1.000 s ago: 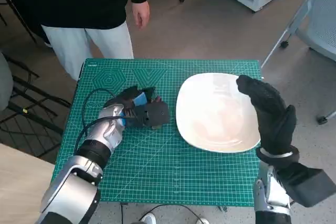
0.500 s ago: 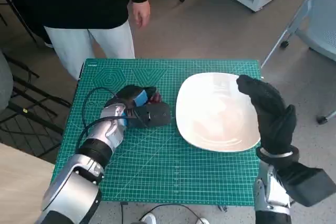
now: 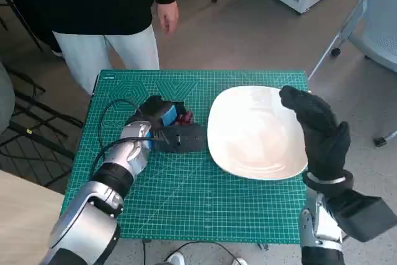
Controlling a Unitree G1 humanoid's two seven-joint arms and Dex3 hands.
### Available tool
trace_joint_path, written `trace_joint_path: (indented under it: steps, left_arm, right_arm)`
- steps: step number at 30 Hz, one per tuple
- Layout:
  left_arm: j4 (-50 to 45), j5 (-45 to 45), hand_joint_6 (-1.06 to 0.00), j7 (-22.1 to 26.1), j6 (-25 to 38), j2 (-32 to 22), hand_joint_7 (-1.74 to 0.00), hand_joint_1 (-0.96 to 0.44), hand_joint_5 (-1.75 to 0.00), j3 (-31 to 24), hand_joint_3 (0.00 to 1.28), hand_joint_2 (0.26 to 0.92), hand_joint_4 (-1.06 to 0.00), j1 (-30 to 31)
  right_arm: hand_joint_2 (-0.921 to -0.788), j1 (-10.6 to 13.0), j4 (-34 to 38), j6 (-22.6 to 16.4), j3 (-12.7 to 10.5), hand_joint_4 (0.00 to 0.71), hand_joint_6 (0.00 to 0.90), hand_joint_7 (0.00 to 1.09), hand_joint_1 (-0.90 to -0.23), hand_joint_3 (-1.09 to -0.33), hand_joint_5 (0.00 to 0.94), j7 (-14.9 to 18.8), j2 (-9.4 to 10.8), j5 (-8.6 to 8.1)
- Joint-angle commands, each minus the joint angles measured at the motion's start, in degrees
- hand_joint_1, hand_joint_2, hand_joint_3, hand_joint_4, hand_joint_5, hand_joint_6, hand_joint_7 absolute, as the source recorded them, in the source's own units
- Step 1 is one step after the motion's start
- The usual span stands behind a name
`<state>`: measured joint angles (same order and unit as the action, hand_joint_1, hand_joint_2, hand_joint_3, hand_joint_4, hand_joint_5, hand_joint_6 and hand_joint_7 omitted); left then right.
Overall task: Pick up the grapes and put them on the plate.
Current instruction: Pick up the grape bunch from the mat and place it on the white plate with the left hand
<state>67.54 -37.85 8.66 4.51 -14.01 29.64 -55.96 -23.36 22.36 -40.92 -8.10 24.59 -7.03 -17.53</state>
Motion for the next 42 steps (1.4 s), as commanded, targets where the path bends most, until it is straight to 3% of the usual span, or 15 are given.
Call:
trace_joint_path:
  steps: [1,12,29,40,42]
  left_arm:
    - [2.6,0.4,-0.59,2.6,0.6,0.5,-1.05,0.00,-1.41,0.5,0.14,0.921,-0.60,2.7]
    - [3.2,0.6,-0.54,2.6,0.7,0.7,-1.11,0.00,-1.37,0.2,0.15,0.921,-0.62,2.3]
    - [0.8,0.5,-0.58,3.2,0.5,-0.3,-1.06,0.00,-1.42,0.2,0.14,0.921,-0.60,2.2]
    - [-8.6,1.5,-0.60,7.5,1.4,-3.0,-1.02,0.00,-1.45,-0.9,0.15,0.921,-0.57,3.5]
    - [-11.8,1.7,-0.59,8.6,2.0,-3.9,-1.08,0.00,-1.42,-1.2,0.15,0.921,-0.56,4.2]
  right_arm:
    - [-0.921,0.3,0.9,0.2,-0.1,0.328,0.068,0.31,-0.655,-0.730,0.001,0.0,-0.2,0.57]
    - [-0.921,-0.2,1.1,0.2,-0.1,0.326,0.071,0.30,-0.654,-0.730,0.000,-0.1,-0.3,0.68]
    - [-0.921,-0.3,1.3,-0.2,-0.1,0.325,0.074,0.29,-0.652,-0.731,0.000,-0.1,-0.4,0.95]
    - [-0.921,-0.8,2.4,-0.7,-0.2,0.326,0.078,0.29,-0.647,-0.729,0.001,0.1,-0.5,0.76]
    - [-0.921,-0.9,2.4,-0.8,-0.2,0.326,0.079,0.29,-0.647,-0.729,0.001,0.2,-0.5,0.72]
